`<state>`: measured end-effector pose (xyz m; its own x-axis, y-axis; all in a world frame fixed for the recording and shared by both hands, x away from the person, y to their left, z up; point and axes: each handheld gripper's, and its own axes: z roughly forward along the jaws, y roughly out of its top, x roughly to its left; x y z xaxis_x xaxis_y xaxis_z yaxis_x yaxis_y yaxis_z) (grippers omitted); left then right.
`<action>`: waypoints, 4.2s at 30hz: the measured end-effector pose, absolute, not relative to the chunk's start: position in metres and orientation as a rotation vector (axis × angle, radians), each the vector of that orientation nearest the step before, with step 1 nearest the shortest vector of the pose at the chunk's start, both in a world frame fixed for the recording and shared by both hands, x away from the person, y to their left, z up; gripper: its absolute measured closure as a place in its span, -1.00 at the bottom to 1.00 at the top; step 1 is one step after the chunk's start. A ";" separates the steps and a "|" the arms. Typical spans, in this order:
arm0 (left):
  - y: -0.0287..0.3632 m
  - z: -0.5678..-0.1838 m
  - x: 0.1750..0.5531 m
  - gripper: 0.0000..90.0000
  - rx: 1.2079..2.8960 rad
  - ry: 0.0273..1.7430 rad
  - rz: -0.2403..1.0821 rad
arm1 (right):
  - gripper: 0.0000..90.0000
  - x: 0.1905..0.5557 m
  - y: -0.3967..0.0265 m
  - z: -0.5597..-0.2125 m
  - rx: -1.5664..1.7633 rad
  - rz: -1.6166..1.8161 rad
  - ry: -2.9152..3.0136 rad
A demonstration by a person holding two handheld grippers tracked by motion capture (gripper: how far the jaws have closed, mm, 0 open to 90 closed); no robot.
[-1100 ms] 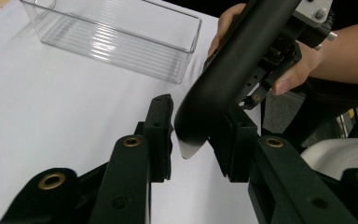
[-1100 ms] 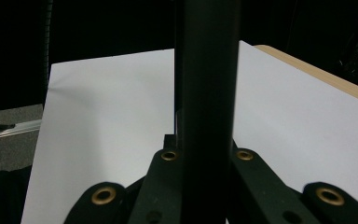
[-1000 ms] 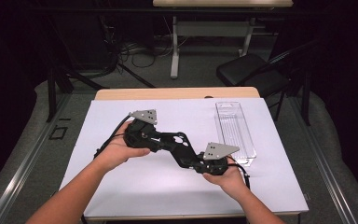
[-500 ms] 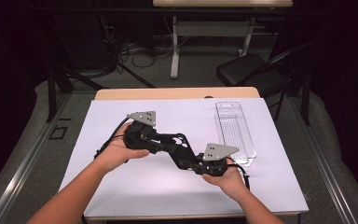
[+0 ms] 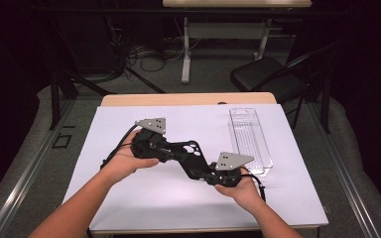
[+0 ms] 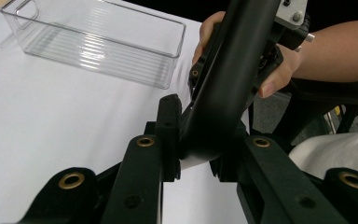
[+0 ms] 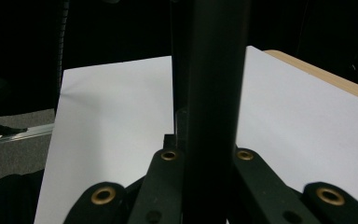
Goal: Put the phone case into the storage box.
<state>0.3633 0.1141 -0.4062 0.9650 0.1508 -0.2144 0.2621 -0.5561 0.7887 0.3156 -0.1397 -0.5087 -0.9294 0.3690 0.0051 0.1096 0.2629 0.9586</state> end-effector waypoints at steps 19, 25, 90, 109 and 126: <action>0.113 -0.405 0.361 0.81 2.196 0.237 -0.117 | 0.94 0.317 -0.140 -0.510 0.448 1.728 2.346; 0.112 -0.406 0.360 0.81 2.200 0.237 -0.116 | 0.90 0.320 -0.141 -0.511 0.460 1.746 2.363; 0.126 -0.407 0.365 0.81 2.293 0.518 -0.056 | -0.67 0.318 -0.152 -0.493 0.766 1.524 2.304; 0.115 -0.406 0.362 0.81 2.361 0.561 -0.010 | -0.85 0.315 -0.150 -0.468 0.790 1.495 2.237; 0.107 -0.407 0.361 0.81 2.382 0.575 -0.006 | -0.39 0.312 -0.153 -0.437 0.764 1.426 2.234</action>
